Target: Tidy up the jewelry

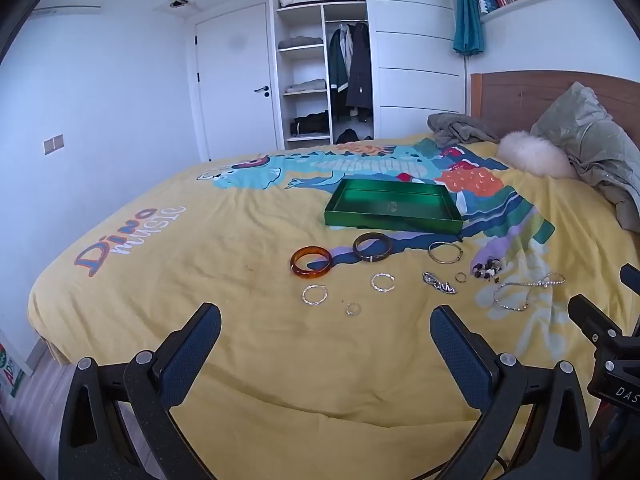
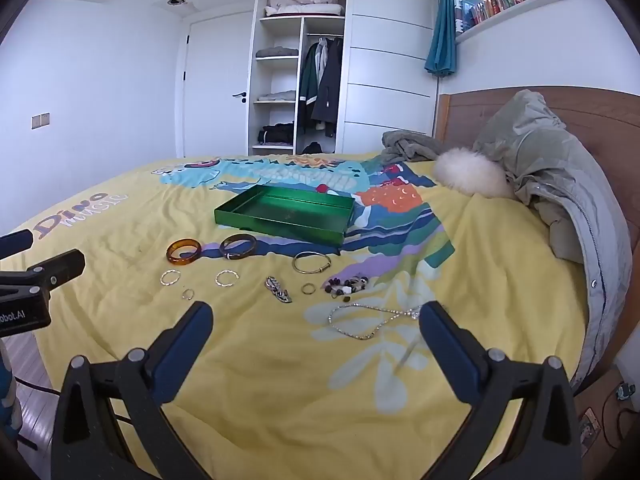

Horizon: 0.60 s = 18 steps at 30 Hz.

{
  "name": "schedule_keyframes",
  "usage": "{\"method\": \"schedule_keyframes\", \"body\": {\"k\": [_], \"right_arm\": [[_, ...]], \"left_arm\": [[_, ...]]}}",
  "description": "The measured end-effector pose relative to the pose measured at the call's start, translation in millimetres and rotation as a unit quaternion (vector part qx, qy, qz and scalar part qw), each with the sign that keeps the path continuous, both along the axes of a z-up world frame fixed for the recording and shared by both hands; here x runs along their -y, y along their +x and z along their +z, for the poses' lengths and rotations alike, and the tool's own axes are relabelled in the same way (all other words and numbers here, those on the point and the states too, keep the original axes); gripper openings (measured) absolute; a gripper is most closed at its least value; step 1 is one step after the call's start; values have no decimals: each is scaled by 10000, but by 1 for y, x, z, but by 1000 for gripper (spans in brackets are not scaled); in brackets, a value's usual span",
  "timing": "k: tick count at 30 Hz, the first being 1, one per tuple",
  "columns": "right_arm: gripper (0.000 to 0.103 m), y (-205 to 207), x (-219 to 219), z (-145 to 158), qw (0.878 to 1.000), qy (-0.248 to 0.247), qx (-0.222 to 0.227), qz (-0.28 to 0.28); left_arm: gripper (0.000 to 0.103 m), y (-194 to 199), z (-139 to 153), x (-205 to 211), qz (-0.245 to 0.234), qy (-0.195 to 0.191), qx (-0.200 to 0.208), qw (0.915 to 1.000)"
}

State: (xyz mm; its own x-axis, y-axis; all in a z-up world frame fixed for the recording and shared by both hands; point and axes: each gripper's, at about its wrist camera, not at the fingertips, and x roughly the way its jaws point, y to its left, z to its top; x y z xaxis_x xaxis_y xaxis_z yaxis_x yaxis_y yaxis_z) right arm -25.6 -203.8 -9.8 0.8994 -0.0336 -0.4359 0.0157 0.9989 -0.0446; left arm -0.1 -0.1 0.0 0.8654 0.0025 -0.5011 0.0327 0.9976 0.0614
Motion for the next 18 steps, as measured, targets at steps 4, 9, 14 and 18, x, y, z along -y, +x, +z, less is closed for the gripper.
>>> {"method": "schedule_keyframes", "body": {"k": [4,9,14,18], "right_arm": [[103,0,0,0,10000,23,-13,15],[103,1,0,-1,10000,31,-3,25],[103,1,0,-2,10000,3,0,1],[103,1,1,-1,10000,-2,-4,16]], "left_arm": [[103,0,0,0,-11,11,-13,10000],[103,0,0,1,-10,39,-24,10000],[103,6,-2,-3,10,16,-34,10000],[103,2,-1,0,-2,23,-27,10000]]}}
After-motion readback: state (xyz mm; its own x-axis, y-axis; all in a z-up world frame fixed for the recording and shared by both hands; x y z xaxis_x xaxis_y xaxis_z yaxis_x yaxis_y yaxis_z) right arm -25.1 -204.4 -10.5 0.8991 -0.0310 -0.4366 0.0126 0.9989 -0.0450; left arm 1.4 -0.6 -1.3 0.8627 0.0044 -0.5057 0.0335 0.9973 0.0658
